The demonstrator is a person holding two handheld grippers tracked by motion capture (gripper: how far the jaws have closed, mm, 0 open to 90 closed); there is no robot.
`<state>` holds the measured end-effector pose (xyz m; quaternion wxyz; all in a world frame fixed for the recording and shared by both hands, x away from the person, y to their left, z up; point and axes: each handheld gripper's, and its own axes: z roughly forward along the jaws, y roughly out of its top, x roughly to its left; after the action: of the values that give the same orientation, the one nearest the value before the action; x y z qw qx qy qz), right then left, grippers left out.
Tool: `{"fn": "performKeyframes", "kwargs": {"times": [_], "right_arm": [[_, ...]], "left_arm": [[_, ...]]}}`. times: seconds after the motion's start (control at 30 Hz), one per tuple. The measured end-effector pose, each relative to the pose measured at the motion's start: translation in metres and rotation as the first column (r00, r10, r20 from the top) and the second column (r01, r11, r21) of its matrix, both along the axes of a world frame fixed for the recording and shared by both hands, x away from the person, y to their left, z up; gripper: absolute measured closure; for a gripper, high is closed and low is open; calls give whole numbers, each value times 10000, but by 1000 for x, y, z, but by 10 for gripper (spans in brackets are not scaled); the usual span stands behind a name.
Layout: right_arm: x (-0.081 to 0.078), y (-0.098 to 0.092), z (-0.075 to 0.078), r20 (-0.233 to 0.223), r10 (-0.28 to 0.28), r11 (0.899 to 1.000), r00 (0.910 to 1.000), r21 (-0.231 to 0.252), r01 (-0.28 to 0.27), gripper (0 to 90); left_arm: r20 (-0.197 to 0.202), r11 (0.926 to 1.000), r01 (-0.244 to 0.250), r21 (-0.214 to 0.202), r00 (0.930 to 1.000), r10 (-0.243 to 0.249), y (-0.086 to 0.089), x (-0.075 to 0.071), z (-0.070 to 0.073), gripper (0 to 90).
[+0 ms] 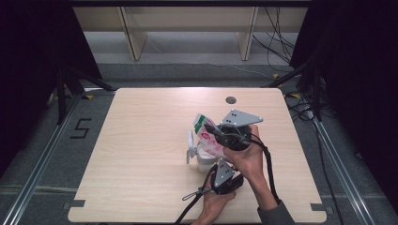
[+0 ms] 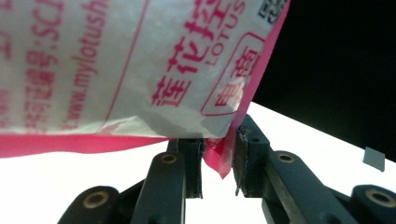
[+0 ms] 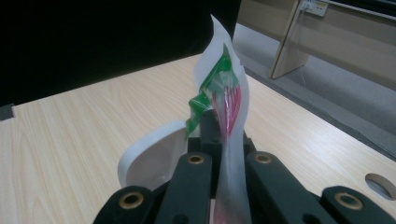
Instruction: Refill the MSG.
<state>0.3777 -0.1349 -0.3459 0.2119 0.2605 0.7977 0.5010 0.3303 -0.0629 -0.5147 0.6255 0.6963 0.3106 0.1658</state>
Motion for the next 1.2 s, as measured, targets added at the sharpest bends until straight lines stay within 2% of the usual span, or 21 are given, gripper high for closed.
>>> {"fn": "performKeyframes", "kwargs": {"times": [0.1,0.13,0.2,0.23,0.3,0.33,0.37,0.4,0.43,0.57,0.6,0.63,0.67,0.73,0.77,0.83,0.87,1.0,1.07,1.13,1.2], "right_arm": [[-1,-5,1,-34,59,9998,10000,191,-58,900],[-1,-6,0,85,82,9994,9999,341,-85,900],[-4,-10,0,-206,90,9985,9997,537,-79,900],[-3,-12,0,-81,211,9984,9997,529,-207,900],[-5,-15,-1,-336,130,9974,9994,714,-105,900],[-5,-18,-1,-262,285,9974,9993,672,-267,900],[-5,-20,-1,-2,242,9969,9997,749,-242,900],[-6,-22,0,-144,315,9959,9994,849,-301,900],[-9,-23,1,-473,232,9951,9986,968,-185,900],[-9,-30,2,-304,374,9917,9988,1243,-333,900],[-7,-34,3,77,329,9927,9994,1156,-336,900],[-9,-34,3,-245,254,9915,9994,1285,-220,900],[-9,-36,3,-212,313,9913,9993,1286,-284,900],[-10,-40,4,-293,362,9877,9989,1534,-313,900],[-11,-42,5,-333,328,9858,9989,1659,-268,900],[-13,-45,6,-324,267,9861,9991,1649,-210,900],[-14,-47,7,-318,388,9853,9987,1678,-329,900],[-15,-56,8,-3,178,9825,9998,1857,-175,900],[-16,-57,7,-246,264,9768,9994,2132,-205,900],[-17,-59,7,-193,317,9752,9993,2198,-267,900],[-18,-60,7,-160,341,9744,9993,2230,-297,900]], "left_arm": [[-107,10000,13,88,9999,-12,3,-1,-2,734],[-107,9999,49,101,9999,-48,4,-1,-2,732],[-226,9997,62,233,9997,-57,6,-3,-3,731],[-216,9995,112,292,9997,-106,7,-3,-4,726],[-244,9994,93,335,9997,-85,7,-3,-5,720],[-240,9994,104,325,9997,-96,7,-4,-5,720],[-237,9993,140,341,9996,-132,7,-5,-5,720],[-274,9994,127,329,9996,-118,7,-5,-5,719],[-249,9994,168,290,9996,-161,7,-5,-5,718],[-318,9983,296,496,9991,-280,9,-6,-3,701],[-315,9980,287,564,9991,-269,9,-6,-3,697],[-323,9978,266,608,9992,-246,10,-6,-2,695],[-271,9972,297,682,9992,-279,10,-6,-2,695],[-450,9967,268,773,9987,-233,12,-8,0,691],[-377,9965,381,738,9987,-354,12,-7,0,686],[-447,9957,360,856,9985,-322,14,-8,2,676],[-407,9960,426,786,9984,-395,14,-8,2,672],[-533,9950,537,848,9974,-492,16,-8,4,621],[-585,9940,487,978,9974,-431,17,-7,4,614],[-628,9942,587,903,9966,-531,18,-8,5,589],[-512,9937,426,1041,9980,-374,20,-8,6,573]]}}
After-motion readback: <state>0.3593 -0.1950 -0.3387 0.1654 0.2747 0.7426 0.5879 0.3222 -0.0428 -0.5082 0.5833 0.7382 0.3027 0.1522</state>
